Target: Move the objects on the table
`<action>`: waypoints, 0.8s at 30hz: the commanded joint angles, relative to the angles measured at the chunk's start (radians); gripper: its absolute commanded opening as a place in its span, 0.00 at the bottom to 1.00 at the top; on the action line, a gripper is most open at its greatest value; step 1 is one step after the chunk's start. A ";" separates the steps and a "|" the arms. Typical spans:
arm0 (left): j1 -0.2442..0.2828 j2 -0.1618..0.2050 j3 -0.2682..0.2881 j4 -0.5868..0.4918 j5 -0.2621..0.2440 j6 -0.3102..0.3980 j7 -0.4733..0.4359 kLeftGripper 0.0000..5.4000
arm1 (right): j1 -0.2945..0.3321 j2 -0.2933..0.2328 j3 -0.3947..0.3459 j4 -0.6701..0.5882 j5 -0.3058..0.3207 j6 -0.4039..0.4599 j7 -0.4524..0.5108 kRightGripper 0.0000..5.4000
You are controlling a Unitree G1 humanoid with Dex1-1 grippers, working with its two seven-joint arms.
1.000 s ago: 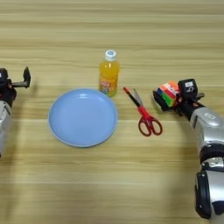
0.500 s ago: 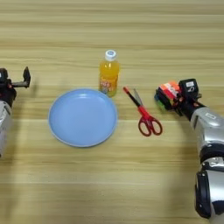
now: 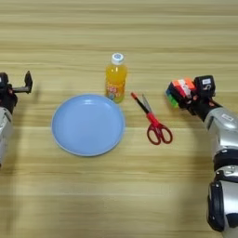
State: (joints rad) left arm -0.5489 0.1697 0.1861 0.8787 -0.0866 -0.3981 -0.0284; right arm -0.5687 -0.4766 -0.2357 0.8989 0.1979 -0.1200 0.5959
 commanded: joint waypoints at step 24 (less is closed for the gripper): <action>-0.018 -0.003 -0.003 0.008 0.006 0.005 0.009 1.00 | 0.368 0.042 0.106 -1.007 0.144 0.393 -0.006 0.62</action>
State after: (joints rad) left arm -0.5536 0.1684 0.1850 0.8800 -0.0863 -0.3989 -0.0244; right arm -0.2160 -0.4361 -0.1487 -0.0630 0.3287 0.2471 0.5813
